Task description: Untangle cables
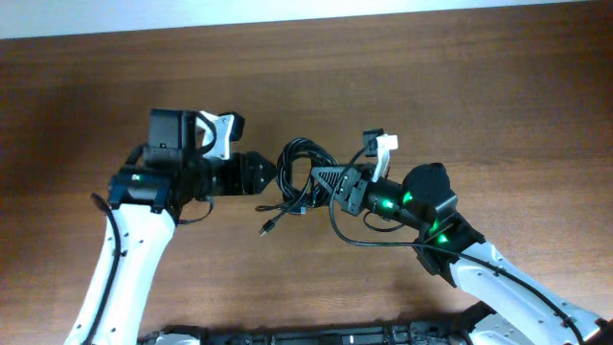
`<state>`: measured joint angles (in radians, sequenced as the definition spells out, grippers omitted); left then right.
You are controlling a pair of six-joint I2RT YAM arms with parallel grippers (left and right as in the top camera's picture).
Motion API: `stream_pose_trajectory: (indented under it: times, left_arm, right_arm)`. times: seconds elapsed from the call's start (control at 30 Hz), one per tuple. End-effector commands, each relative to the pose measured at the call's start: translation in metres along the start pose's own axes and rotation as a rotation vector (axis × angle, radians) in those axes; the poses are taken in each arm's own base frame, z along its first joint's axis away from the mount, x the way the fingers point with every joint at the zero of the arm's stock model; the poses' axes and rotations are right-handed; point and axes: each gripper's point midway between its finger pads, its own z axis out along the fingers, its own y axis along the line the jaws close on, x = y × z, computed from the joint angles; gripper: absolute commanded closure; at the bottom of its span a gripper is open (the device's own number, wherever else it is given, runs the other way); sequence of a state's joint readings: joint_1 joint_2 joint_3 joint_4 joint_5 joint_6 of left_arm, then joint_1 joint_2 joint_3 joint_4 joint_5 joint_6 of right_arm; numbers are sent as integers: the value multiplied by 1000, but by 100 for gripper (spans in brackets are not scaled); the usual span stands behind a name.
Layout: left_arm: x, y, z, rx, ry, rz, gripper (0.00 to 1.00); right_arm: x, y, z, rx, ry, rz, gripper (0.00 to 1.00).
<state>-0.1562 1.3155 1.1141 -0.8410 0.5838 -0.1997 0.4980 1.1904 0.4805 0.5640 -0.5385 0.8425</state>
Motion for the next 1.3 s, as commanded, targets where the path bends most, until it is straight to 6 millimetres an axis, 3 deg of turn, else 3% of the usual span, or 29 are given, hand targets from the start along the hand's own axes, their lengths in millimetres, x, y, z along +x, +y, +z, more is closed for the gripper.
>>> stream_pose_trajectory:
  times: [0.0, 0.03, 0.07, 0.13, 0.2, 0.27, 0.4, 0.43, 0.47, 0.53, 0.6, 0.67, 0.7, 0.77, 0.87, 0.93, 1.03, 1.2, 1.27]
  left_arm:
    - [9, -25, 8, 70, 23, 62, 34]
    - [11, -29, 12, 76, 34, 78, 37]
    - [13, -27, 16, 40, 39, 92, 49]
    - [11, -14, 18, -56, 22, 97, 54]
    - [11, -13, 18, -61, 21, 94, 60]
    - [12, -16, 19, -58, 27, 101, 72]
    - [26, -22, 40, -48, 102, 120, 69]
    - [30, -19, 49, -53, 133, 113, 77]
    - [31, -15, 53, -58, 150, 104, 94]
    - [30, -5, 56, -108, 150, 102, 100]
    - [29, -3, 56, -118, 147, 151, 100]
    - [22, 4, 52, -126, 126, 146, 100]
    - [13, 16, 43, -145, 89, 93, 100]
    - [-15, 40, 17, -177, -43, -67, 100]
    - [-41, 61, 0, -174, -183, -382, 100]
    - [-55, 55, -1, -133, -238, -453, 100]
    - [-50, 37, 9, -97, -215, -515, 100]
    - [-44, 21, 19, -89, -190, -500, 100]
    - [-45, 16, 23, -97, -202, -510, 100]
  right_arm:
    - [-5, 8, 1, -21, -14, -4, 96]
    - [-5, 8, 1, -21, -14, -4, 96]
    - [-5, 8, 1, -21, -14, -4, 96]
    - [-5, 8, 1, -21, -13, -4, 96]
    - [-5, 8, 1, -21, -14, -4, 96]
    - [-5, 8, 1, -21, -14, -4, 96]
    - [-5, 9, 1, -22, -14, -4, 96]
    - [-5, 9, 1, -22, -14, -4, 96]
    - [-5, 9, 1, -22, -14, -4, 96]
    - [-5, 8, 1, -21, -14, -4, 96]
    - [-5, 8, 1, -20, -15, -83, 81]
    - [-5, 5, 1, -3, -14, -260, 37]
    - [-9, -8, -1, 56, -31, -255, 2]
    - [-18, -21, -7, 93, -47, -237, 1]
    - [-11, -15, -4, 71, -28, -242, 1]
    - [2, -10, 6, 72, -11, -249, 3]
    - [11, -5, 39, 81, -107, -261, 31]
    - [17, -25, 66, 54, -140, 57, 43]
    - [21, -7, 79, -19, -83, 64, 43]
